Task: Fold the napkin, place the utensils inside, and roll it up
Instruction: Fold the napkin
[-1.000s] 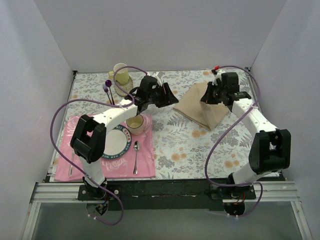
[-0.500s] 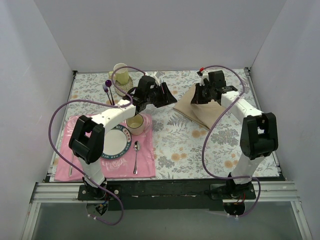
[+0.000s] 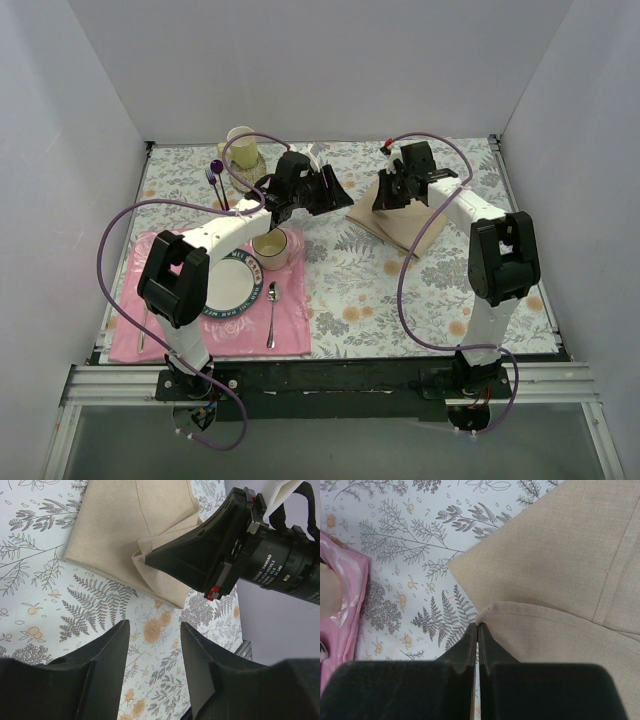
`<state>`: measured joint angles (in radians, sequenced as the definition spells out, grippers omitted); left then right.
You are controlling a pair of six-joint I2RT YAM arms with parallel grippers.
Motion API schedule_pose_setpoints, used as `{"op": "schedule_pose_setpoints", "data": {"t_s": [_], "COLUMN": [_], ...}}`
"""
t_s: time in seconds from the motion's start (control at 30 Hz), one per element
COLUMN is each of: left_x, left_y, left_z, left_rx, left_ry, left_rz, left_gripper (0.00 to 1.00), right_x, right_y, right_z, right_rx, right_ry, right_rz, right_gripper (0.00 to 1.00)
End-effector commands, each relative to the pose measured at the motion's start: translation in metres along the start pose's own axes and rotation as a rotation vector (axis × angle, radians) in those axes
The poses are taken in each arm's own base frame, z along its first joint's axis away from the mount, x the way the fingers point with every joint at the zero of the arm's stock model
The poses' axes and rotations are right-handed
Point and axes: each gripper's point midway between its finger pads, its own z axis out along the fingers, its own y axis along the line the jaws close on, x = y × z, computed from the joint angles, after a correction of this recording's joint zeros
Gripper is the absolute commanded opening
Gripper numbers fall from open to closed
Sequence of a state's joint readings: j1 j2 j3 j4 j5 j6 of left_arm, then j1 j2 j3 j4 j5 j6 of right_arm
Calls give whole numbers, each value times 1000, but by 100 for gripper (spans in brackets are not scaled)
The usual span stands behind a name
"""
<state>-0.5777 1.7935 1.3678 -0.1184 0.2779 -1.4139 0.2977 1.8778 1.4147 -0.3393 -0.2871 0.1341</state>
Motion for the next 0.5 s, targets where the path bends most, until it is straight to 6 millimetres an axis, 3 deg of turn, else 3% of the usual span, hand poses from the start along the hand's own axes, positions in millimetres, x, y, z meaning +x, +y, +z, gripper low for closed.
{"op": "schedule_pose_setpoints", "data": {"t_s": [0.0,0.47], "left_x": [-13,-8], "left_y": [-14,-8], "left_z": [-14,-12], "left_rx": [35,23], "left_ry": [-36,-26], "left_rz": [17,10], "left_gripper": [44,44], "right_x": [-24,-30], "right_y": [8,19], "right_z": [9,31], "right_rx": [-12,-49], "right_ry": [-58,-60], "right_rz": [-20,2], "right_gripper": [1,1]}}
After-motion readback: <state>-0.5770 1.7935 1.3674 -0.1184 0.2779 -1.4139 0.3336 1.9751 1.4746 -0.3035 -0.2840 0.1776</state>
